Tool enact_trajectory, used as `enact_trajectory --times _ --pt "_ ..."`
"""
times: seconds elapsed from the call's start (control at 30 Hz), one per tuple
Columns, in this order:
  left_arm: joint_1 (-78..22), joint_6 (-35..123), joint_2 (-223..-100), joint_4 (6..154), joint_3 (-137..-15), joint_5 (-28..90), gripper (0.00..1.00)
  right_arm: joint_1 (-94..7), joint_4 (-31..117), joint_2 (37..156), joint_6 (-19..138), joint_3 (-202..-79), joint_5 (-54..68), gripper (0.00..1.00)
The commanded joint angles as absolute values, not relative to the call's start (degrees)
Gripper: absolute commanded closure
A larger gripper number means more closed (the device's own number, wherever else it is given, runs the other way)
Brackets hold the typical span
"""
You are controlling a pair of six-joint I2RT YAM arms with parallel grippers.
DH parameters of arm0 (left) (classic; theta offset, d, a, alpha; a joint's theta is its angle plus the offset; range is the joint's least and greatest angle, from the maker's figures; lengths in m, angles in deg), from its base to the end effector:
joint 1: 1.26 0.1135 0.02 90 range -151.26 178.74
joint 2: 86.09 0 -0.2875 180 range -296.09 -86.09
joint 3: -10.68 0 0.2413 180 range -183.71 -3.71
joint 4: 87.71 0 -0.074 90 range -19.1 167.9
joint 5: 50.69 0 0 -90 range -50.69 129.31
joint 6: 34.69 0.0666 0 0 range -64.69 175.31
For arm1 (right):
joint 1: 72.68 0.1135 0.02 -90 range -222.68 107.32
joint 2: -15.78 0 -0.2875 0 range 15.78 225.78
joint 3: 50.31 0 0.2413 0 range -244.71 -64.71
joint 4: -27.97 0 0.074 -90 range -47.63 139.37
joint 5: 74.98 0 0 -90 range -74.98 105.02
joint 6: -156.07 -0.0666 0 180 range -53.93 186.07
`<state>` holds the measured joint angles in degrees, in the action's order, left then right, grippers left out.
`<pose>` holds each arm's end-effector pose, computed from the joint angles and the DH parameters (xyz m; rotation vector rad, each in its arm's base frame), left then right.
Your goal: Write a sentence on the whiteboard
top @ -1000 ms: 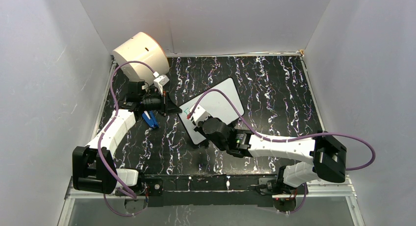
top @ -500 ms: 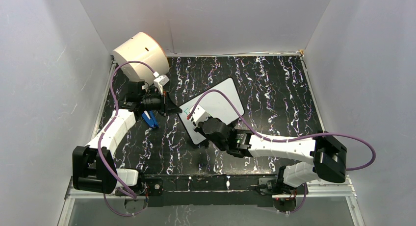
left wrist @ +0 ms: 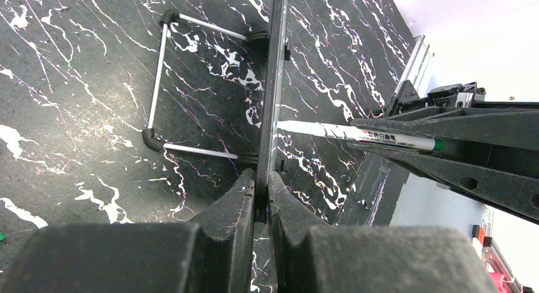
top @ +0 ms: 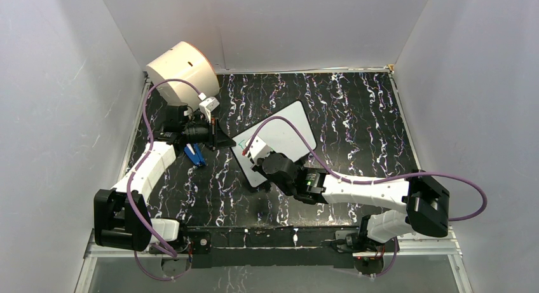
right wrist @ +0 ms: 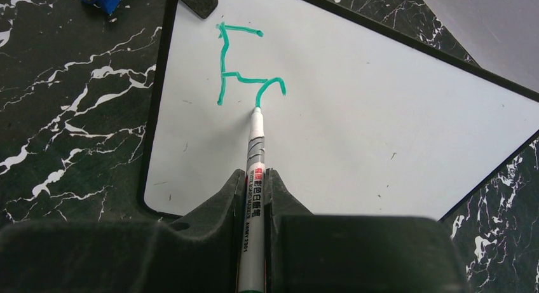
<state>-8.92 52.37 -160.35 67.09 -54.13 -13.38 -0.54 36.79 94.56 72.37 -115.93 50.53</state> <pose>0.2646 -0.0890 0.2856 0.6099 2.0049 -1.0984 0.1343 0.2907 0.2926 -0.8563 1.6785 0.1804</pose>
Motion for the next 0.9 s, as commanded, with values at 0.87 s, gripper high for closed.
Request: enact_trajectory --times 0.87 --pt "-8.91 54.31 -161.4 63.28 -54.18 -8.95 1.0 -1.85 30.37 91.99 74.25 -116.65 53.26 1.0"
